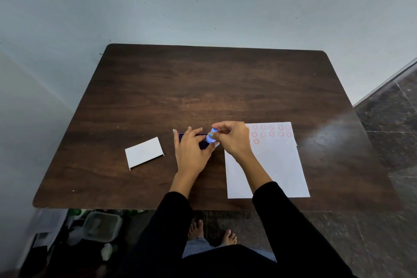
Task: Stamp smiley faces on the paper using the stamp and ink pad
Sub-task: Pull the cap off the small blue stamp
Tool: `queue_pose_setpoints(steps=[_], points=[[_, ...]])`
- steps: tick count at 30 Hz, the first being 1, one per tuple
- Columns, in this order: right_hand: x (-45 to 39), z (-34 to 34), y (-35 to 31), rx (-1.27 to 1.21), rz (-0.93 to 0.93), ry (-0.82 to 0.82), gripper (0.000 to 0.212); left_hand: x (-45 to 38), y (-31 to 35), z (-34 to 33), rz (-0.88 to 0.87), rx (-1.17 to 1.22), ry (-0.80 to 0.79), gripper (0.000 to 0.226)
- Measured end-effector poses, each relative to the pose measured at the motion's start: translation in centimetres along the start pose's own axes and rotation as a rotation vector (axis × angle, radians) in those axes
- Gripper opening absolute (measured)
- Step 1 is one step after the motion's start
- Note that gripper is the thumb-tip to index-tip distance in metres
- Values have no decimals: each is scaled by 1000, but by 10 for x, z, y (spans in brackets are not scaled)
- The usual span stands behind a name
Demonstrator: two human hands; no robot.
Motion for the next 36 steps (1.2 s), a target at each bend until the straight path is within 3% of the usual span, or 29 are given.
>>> queue_pose_setpoints(steps=[8,17,19,23,26,33,36], points=[[0,-2,1,-38,-8,-162,28,2,-4,-9,-9,34,-3,40],[-3,5,4,-148,37,-193,28,2,-4,-16,-56,2,-16,42],[-5,10,5,-320,-1,-151,29,8,-4,-18,-76,-13,0,41],[-9,19,11,-970,-266,-132,25,32,-3,-27,-120,-112,48,43],[-7,20,14,-1303,-376,-156,20,43,-5,-33,-155,-209,67,44],[-1,14,13,-1617,-486,-192,19,56,-8,-44,-237,-349,79,49],[0,12,12,-1629,-493,-207,21,56,-9,-44,-219,-362,37,64]])
Point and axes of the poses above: each hand's wrist, its own x-axis away from the middle knuckle, its own z-axis out of the back of the hand, y = z × x, the point moved 4 cm from there along -x, towards the middle knuckle, and after that the axes turned 1 degree about x, right-handed, at the moved point
